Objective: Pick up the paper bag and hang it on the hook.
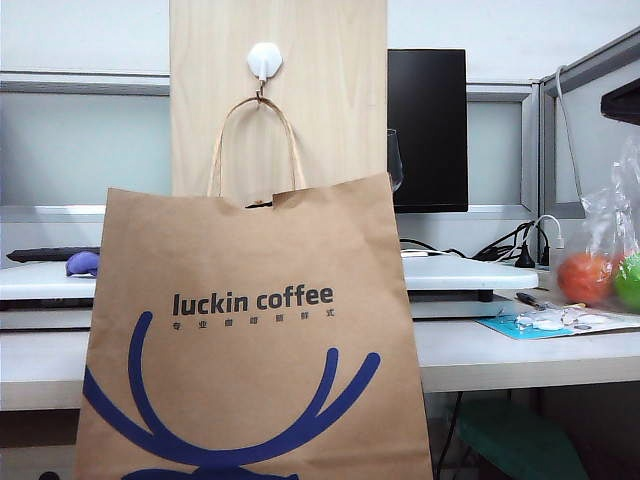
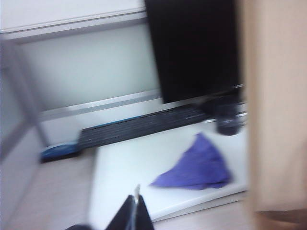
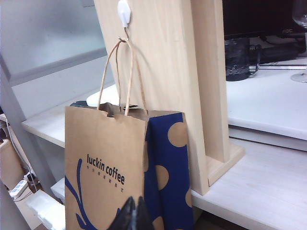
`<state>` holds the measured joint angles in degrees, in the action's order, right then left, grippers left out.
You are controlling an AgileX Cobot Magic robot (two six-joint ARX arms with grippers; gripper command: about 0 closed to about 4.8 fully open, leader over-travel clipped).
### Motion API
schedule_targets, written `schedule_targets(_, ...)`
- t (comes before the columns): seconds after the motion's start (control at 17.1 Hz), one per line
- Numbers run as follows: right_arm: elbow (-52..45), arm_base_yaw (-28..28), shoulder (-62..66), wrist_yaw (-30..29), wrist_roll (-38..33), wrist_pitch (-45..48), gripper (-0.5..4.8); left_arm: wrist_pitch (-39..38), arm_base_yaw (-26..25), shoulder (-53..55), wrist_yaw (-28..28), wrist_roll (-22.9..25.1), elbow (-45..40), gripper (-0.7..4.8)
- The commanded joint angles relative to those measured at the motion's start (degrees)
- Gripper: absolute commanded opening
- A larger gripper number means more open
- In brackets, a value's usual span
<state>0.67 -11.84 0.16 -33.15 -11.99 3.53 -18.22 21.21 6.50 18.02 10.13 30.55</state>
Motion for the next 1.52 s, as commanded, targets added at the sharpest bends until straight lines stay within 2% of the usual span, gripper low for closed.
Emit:
schedule_targets(0.06,-0.39,0.0,0.0,0.02,0.02,0.57,0.0,-0.13,-6.4,-0.04,-0.15,0.39,0.11,-0.06)
schedule_targets(0.23,-0.39,-0.02,0.0,0.02,0.02,0.59,-0.01,-0.11,-9.35,-0.83,1.49,2.58,0.11,-0.06)
schedule_targets(0.41,-0.39,0.0,0.0,0.0,0.02,0.59,-0.01,0.74,-11.91,-3.76,-2.45,-5.22,-3.54,-0.06)
schedule_targets(0.64,-0.39,-0.02,0.0,0.0,0.02,0.59,0.0,7.5,-15.37,-6.27,-10.43,-13.38,-15.82,-0.06)
schedule_targets(0.76,-0.39,0.0,0.0,0.0,0.02,0.61,0.0,9.42,-16.02,-6.27,-12.07,-13.6,-18.6,-0.06)
schedule_targets(1.05,-0.39,-0.04,0.0,0.0,0.02,0.59,0.0,18.86,-23.08,-6.29,-12.9,-13.75,-26.38,-0.06)
schedule_targets(1.23,-0.39,-0.04,0.0,0.0,0.02,0.59,0.0,21.77,-23.45,-6.29,-13.55,-13.9,-28.94,-0.06)
schedule_targets(1.34,-0.39,-0.04,0.0,0.0,0.02,0.57,0.0,20.74,-23.43,-6.29,-16.0,-14.03,-30.01,-0.06)
schedule_targets(1.52,-0.39,-0.04,-0.02,0.0,0.02,0.59,0.0,17.97,-23.43,-6.29,-16.76,-14.03,-30.01,-0.06)
